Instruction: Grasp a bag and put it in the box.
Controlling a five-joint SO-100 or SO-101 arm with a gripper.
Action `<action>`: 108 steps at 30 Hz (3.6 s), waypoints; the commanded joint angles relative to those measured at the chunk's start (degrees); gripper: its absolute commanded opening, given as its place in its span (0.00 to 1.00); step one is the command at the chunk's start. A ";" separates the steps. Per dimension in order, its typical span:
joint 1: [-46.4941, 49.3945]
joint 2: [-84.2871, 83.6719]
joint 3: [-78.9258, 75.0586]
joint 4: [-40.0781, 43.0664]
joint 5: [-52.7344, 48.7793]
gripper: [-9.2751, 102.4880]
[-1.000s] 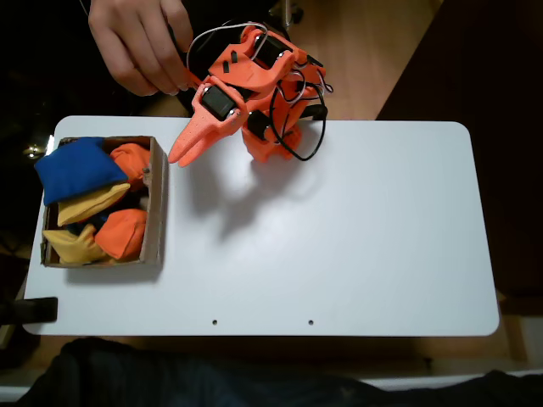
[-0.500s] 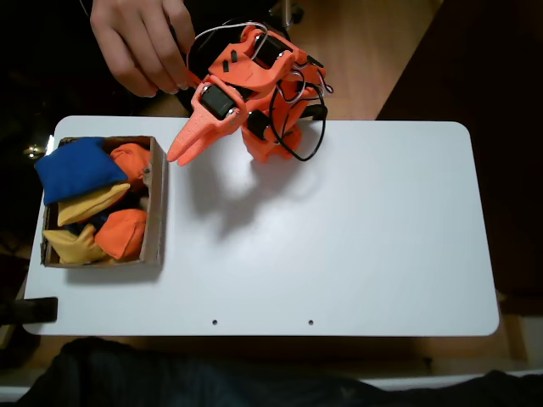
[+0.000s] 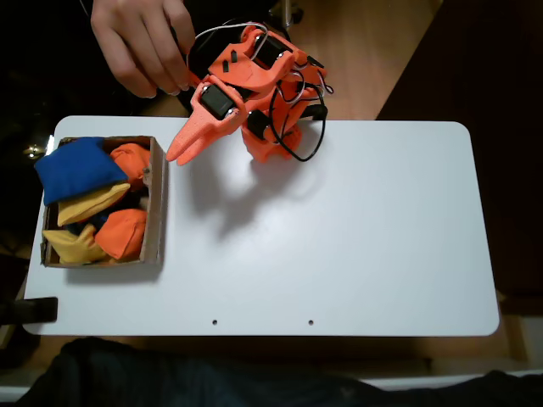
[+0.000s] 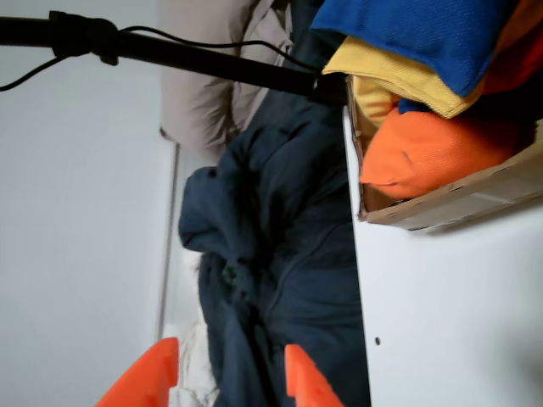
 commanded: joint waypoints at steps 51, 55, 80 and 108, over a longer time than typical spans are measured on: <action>-9.05 -1.41 0.35 -1.23 4.22 0.29; -10.28 -1.76 0.44 -1.32 5.19 0.26; -27.95 -2.37 8.00 -2.02 10.99 0.15; -41.48 -2.29 24.43 -3.08 15.38 0.08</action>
